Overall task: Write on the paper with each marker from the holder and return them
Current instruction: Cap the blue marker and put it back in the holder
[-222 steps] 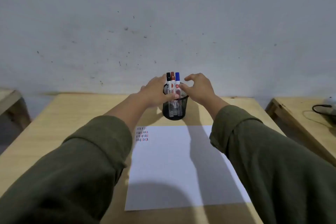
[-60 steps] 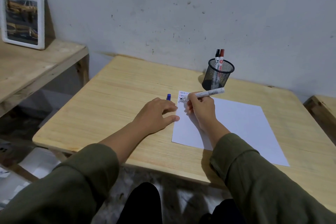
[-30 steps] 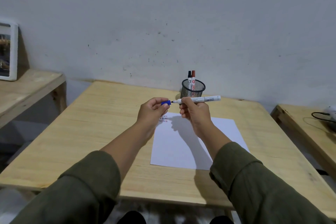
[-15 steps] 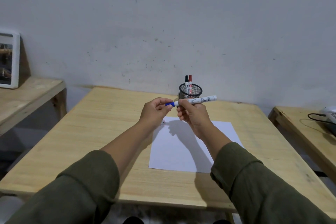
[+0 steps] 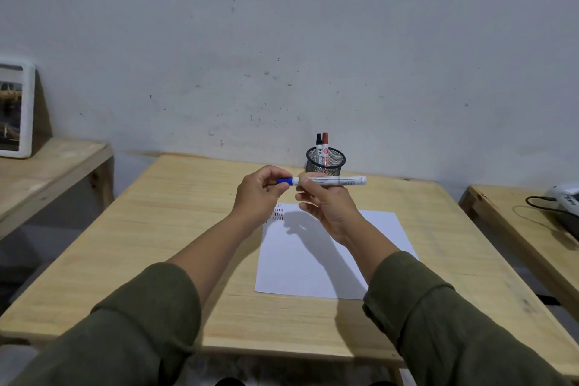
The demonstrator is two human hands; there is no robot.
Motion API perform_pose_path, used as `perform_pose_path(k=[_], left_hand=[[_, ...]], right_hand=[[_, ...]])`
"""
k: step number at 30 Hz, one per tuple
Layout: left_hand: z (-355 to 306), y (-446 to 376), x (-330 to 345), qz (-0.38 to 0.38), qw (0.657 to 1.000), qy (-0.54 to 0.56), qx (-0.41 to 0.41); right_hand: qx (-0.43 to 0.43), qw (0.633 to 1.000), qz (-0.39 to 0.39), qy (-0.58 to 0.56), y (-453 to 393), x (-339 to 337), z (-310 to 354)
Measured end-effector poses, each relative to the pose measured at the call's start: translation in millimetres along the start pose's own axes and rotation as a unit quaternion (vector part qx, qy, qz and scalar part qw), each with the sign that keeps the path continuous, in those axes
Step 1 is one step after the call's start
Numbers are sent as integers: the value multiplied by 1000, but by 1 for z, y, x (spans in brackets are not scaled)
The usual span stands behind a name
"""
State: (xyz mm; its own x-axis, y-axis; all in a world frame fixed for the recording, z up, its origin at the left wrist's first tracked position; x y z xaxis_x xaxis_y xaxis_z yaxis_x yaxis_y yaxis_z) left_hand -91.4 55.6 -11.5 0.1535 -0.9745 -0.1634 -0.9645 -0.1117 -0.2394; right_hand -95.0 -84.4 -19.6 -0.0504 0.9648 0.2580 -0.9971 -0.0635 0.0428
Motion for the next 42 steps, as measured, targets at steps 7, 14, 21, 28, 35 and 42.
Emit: perform_pose_path(k=[7, 14, 21, 28, 35, 42], left_hand=[[-3, -20, -25, -10, 999, 30, -27], [-44, -38, -11, 24, 992, 120, -23], [-75, -59, 26, 68, 991, 119, -1], [-44, -83, 42, 32, 998, -62, 5], [-16, -97, 58, 63, 980, -188, -23], [1, -102, 71, 105, 970, -217, -32]], right_hand=[[-40, 995, -53, -74, 0, -15, 27], [-56, 983, 2, 177, 0, -15, 47], [-117, 949, 15, 292, -15, -9, 74], [-147, 927, -112, 326, -62, -37, 105], [-164, 902, -180, 356, -106, -51, 117], [-120, 867, -206, 437, -129, -65, 85]])
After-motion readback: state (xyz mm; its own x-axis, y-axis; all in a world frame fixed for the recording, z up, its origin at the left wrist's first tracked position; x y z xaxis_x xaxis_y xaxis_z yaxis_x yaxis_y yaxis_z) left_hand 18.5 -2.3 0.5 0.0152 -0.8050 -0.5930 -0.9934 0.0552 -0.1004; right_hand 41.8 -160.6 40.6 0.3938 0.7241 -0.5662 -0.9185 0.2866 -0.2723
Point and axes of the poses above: each hand's wrist, its own y-axis away from the middle knuckle, its own x-axis out of the palm, z = x × y, the point moved 5 cm from there along -y, towards the middle knuckle, and after that the axes turned 3 degrees about -z, right-handed, at the moved point
